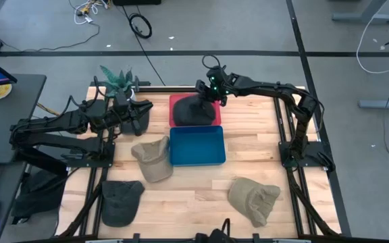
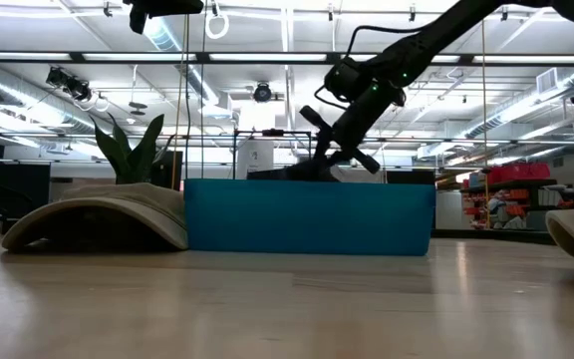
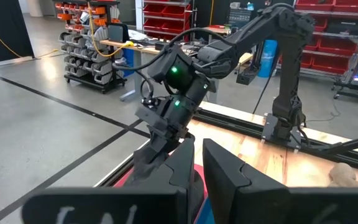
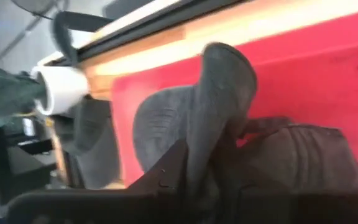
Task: Pick & Place hat
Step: Put the top right black cap into the red bin
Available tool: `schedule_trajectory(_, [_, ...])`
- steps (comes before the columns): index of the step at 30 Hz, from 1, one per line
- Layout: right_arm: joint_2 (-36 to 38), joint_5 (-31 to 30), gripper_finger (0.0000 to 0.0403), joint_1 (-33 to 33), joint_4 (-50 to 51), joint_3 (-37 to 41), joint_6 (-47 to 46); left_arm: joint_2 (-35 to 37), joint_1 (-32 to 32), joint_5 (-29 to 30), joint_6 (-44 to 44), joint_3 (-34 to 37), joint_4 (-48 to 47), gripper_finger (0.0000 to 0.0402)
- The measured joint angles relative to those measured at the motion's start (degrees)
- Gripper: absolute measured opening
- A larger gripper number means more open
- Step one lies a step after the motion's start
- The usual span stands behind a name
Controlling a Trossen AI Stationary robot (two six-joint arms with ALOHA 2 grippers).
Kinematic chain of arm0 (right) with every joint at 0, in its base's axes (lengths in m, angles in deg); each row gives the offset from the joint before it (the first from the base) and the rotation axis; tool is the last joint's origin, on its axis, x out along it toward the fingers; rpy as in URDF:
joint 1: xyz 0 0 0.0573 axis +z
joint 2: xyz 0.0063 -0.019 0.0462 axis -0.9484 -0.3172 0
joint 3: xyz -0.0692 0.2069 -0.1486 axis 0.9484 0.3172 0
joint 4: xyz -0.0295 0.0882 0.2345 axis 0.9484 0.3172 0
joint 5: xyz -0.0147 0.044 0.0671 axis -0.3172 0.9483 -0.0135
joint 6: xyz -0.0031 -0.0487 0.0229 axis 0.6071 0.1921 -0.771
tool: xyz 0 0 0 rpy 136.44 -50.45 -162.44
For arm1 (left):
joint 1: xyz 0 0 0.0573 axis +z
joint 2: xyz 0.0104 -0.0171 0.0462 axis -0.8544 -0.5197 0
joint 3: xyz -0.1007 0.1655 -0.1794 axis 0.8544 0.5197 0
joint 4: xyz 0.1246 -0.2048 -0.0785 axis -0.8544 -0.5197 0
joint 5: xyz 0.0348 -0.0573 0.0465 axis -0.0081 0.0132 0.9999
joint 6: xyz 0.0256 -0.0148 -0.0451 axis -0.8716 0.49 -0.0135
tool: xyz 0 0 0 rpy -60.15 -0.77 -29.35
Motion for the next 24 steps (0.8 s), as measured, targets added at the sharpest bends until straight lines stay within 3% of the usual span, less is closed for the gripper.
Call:
schedule_trajectory(15, [0.0,19.5,0.0304,-6.1,0.2,0.0,6.0,0.0,0.0,0.0,0.0,0.0,0.0,0.0039])
schedule_trajectory(19, [0.0,23.2,0.0336,-7.4,0.2,0.0,6.4,0.0,0.0,0.0,0.0,0.0,0.0,0.0039])
schedule_trajectory(24, [1.9,21.6,0.0344,-8.8,0.3,0.0,9.5,0.0,0.0,0.0,0.0,0.0,0.0,0.0039])
